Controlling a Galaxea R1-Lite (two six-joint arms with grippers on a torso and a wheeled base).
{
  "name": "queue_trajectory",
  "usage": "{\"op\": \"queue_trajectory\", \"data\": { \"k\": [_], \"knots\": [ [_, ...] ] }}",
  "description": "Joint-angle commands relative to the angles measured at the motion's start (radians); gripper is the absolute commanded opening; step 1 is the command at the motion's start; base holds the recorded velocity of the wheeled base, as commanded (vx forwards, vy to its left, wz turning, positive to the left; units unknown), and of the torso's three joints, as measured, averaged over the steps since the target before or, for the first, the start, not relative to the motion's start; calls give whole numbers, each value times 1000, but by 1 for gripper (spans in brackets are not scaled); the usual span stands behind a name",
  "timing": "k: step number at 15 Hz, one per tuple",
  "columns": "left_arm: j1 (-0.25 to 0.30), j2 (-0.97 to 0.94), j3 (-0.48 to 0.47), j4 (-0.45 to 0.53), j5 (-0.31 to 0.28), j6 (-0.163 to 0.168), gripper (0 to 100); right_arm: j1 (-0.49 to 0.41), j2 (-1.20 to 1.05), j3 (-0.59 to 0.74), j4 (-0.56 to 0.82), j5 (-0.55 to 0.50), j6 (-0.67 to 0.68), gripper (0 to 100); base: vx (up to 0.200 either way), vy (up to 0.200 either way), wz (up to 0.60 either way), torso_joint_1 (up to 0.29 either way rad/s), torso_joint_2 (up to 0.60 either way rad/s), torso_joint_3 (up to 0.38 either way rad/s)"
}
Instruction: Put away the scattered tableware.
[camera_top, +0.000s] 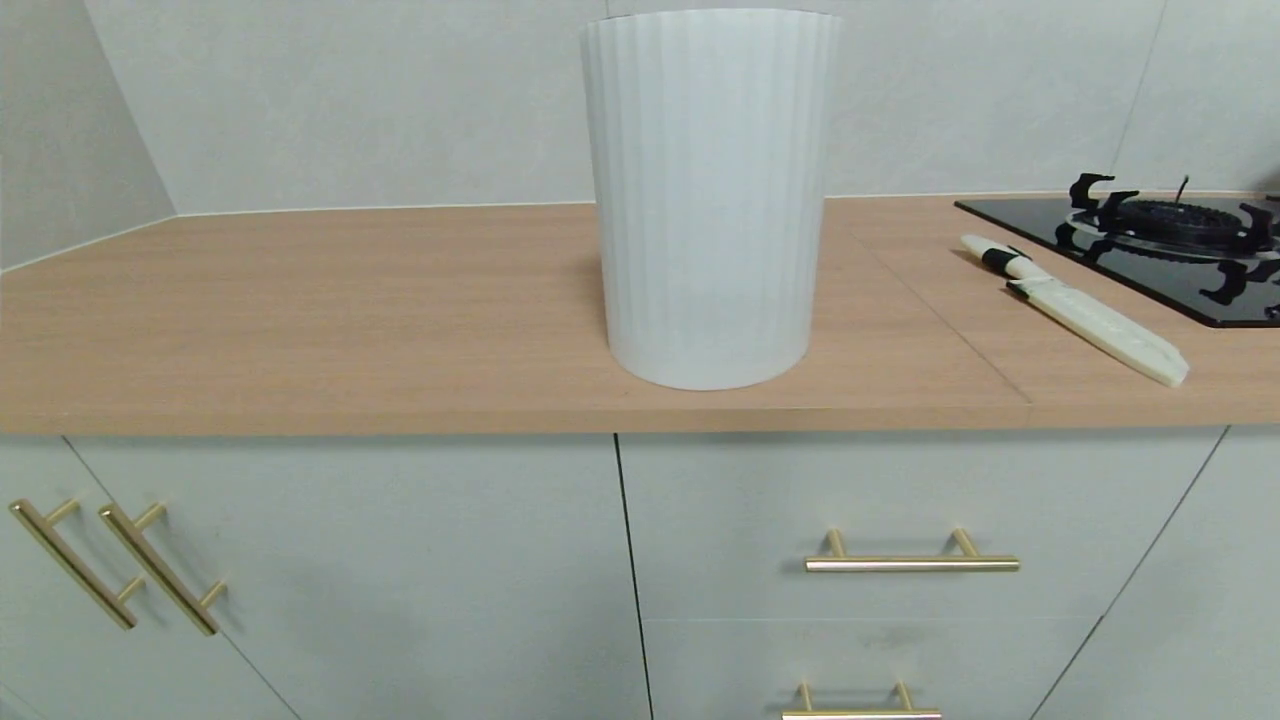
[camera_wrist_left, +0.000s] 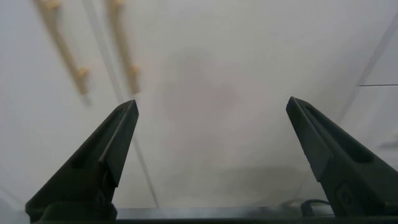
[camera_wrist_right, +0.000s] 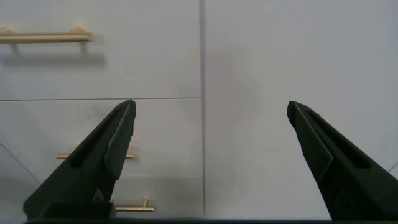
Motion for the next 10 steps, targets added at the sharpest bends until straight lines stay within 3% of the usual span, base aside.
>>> {"op": "queue_trajectory", "data": {
  "k": [1, 10],
  "knots": [
    [-1, 0, 0, 1, 1, 0, 100, -1, 2, 0, 0, 0, -2, 100, 0, 0, 0, 0, 0, 0],
    [-1, 0, 0, 1, 1, 0, 100, -1, 2, 0, 0, 0, -2, 100, 0, 0, 0, 0, 0, 0]
  ]
}}
